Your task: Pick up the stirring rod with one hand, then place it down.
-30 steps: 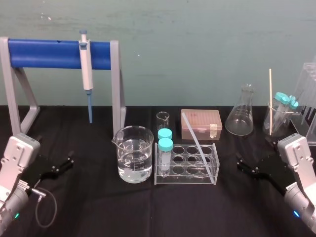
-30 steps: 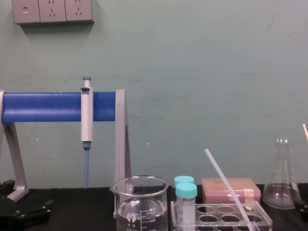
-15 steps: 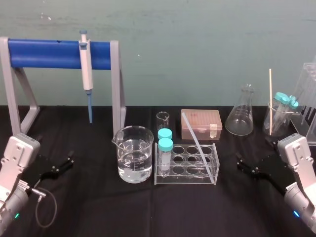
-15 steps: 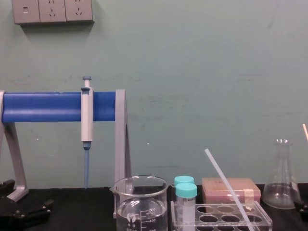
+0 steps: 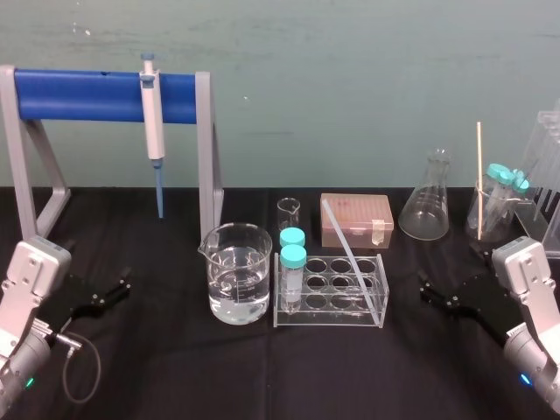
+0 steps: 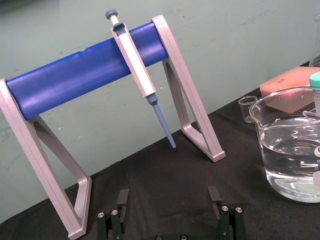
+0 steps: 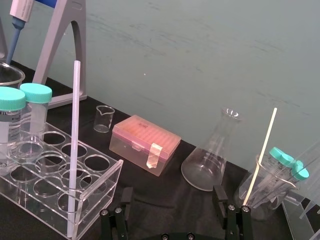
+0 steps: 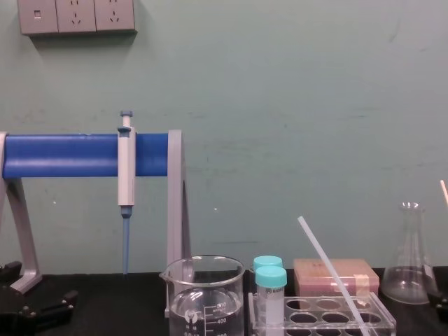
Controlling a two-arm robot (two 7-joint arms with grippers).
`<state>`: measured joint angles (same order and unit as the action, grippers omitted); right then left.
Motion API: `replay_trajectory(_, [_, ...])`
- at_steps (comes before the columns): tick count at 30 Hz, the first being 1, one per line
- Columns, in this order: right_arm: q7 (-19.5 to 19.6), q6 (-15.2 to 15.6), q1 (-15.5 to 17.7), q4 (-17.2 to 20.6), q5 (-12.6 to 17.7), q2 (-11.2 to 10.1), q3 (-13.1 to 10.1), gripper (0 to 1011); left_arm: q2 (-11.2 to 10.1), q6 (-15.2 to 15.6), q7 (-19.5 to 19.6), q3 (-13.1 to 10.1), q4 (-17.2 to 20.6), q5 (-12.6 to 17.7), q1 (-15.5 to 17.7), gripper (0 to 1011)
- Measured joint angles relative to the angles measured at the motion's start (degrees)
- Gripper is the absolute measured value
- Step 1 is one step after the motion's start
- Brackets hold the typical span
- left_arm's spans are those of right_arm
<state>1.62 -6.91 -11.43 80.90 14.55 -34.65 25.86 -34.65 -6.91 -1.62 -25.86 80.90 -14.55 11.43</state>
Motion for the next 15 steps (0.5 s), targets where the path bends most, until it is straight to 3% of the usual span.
replay_trajectory(8, [-0.16,-0.25,-0.07,-0.03,-0.24,0.01,-0.07,1003,0.00,0.00,0.00,0.00,0.00,0.00,0.00,1000])
replay_trajectory(15, [-3.18,-3.22,-1.53,-0.73,-1.79,-0.12,-0.54,1003,0.00,0.00,0.00,0.00,0.00,0.00,0.00,1000])
